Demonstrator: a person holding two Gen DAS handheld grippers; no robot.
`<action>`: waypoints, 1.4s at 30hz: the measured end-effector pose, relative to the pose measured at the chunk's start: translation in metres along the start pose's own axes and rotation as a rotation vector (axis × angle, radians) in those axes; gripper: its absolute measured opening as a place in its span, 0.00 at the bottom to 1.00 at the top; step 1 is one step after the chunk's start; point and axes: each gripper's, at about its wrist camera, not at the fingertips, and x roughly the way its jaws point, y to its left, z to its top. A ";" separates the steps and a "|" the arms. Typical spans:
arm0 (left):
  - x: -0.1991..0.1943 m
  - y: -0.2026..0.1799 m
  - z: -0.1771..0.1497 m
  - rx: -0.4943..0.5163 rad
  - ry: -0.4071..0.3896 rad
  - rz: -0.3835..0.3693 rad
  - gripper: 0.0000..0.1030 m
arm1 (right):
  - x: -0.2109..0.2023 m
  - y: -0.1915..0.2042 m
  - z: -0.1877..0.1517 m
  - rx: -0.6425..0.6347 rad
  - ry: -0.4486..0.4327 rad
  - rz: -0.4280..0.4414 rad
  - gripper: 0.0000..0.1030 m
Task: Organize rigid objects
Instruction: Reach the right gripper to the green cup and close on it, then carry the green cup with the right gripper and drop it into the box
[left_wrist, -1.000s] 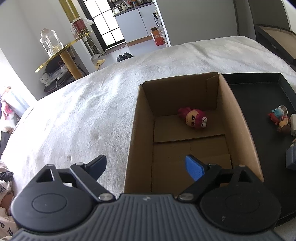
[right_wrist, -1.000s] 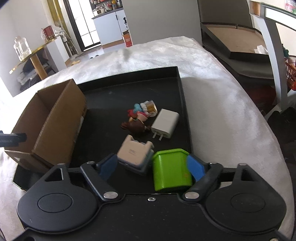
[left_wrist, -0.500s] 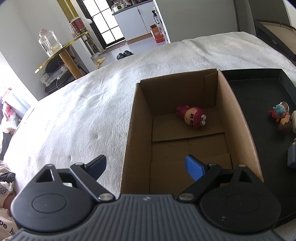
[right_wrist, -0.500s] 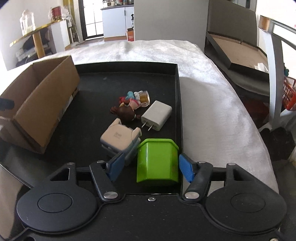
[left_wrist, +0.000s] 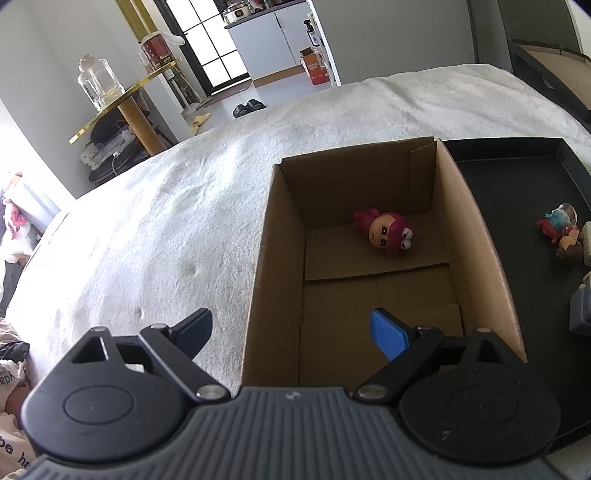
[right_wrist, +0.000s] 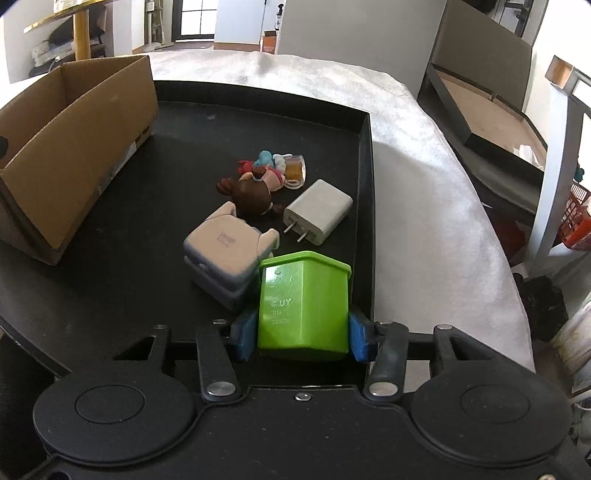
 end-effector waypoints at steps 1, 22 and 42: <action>0.000 0.001 0.000 -0.001 0.000 -0.001 0.89 | -0.001 -0.001 0.001 0.007 0.002 0.003 0.46; 0.006 0.019 -0.007 -0.076 0.000 -0.023 0.88 | -0.032 0.013 0.035 0.027 -0.092 0.050 0.46; 0.016 0.039 -0.017 -0.134 -0.009 -0.072 0.44 | -0.049 0.061 0.081 -0.032 -0.210 0.136 0.46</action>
